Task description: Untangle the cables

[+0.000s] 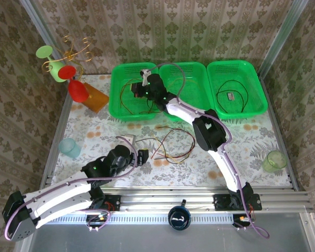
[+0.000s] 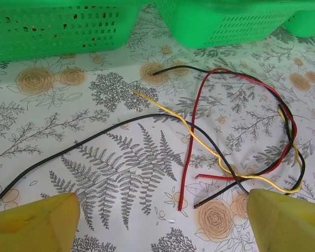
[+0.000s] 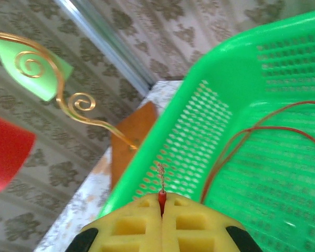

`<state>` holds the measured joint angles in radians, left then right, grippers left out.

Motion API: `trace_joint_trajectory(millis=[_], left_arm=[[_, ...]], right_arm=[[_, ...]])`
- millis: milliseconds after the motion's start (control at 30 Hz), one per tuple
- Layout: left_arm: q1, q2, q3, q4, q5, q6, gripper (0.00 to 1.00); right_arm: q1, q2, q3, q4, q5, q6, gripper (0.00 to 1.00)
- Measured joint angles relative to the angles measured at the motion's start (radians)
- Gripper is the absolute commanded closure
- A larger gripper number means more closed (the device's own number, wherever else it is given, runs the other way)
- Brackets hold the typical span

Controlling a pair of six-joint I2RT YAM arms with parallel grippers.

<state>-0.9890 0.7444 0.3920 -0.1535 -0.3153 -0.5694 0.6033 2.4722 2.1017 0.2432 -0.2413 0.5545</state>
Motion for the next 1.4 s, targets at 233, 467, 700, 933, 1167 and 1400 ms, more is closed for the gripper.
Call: trace_joint_trajectory(millis=[233,467,700,933,1167,1400], left_arm=[[-0.008,0.002,0.000,-0.004,0.000,-0.004,0.16],[-0.014,0.002,0.000,-0.016,-0.008,-0.008,0.16],[-0.019,0.002,0.000,-0.023,-0.015,-0.008,0.17],[-0.020,0.000,0.000,-0.029,-0.020,-0.008,0.17],[-0.026,-0.007,0.000,-0.037,-0.027,-0.014,0.17],[-0.026,-0.007,0.000,-0.039,-0.032,-0.016,0.16]], right_arm=[[0.029,0.084,0.289,-0.024,-0.172,0.053,1.00],[0.070,0.151,0.515,0.012,-0.293,0.114,1.00],[0.070,0.229,0.555,0.140,-0.376,0.308,1.00],[0.065,0.252,0.365,0.148,-0.354,0.351,1.00],[0.064,0.208,0.145,-0.005,-0.183,0.203,1.00],[0.065,0.067,0.072,-0.150,0.008,0.056,1.00]])
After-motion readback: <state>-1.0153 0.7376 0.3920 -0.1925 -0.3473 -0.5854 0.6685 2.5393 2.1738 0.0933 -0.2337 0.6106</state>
